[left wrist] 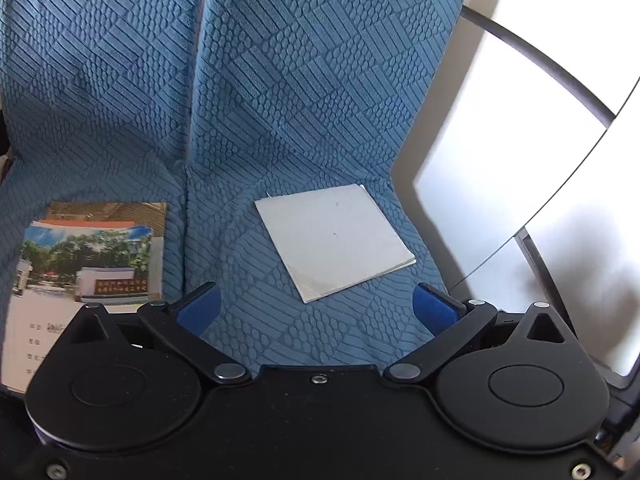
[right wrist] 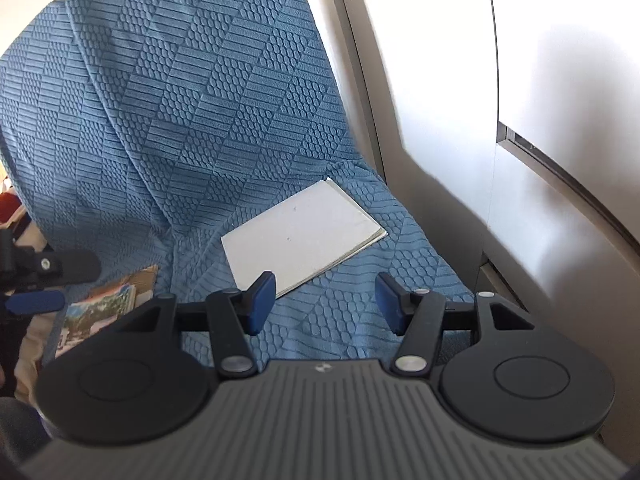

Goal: Organize objects
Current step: 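Move both open grippers over the blank white sheet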

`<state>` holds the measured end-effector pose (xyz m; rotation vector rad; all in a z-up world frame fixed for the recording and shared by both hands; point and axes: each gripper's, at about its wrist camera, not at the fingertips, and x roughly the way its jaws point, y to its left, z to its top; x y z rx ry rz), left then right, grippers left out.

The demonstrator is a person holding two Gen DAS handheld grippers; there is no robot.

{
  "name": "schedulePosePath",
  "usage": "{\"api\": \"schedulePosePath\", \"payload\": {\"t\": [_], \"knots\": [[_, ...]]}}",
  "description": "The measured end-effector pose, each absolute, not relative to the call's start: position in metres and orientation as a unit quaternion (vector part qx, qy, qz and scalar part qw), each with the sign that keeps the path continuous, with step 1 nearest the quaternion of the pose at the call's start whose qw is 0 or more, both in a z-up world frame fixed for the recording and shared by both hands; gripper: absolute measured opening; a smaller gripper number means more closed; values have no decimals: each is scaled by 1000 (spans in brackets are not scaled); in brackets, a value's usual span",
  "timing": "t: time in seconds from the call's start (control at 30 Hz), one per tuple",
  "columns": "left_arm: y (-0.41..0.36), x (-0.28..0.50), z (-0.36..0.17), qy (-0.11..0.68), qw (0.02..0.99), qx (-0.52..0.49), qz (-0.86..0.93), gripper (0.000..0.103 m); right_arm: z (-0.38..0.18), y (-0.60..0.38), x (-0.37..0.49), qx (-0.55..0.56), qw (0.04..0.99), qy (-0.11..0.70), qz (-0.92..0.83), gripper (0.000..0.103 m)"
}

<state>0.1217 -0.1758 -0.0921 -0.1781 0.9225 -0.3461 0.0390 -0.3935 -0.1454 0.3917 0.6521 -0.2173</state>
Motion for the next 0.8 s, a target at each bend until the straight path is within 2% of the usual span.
{"api": "schedulePosePath", "payload": {"t": [0.27, 0.57, 0.8], "knots": [[-181, 140, -119, 461, 867, -98, -159, 102, -158, -388, 69, 154, 927, 320, -117, 58], [-185, 167, -147, 476, 859, -110, -154, 102, -179, -401, 98, 165, 926, 318, -118, 58], [-179, 197, -174, 508, 834, -159, -146, 102, -206, -400, 123, 141, 929, 319, -125, 57]]}}
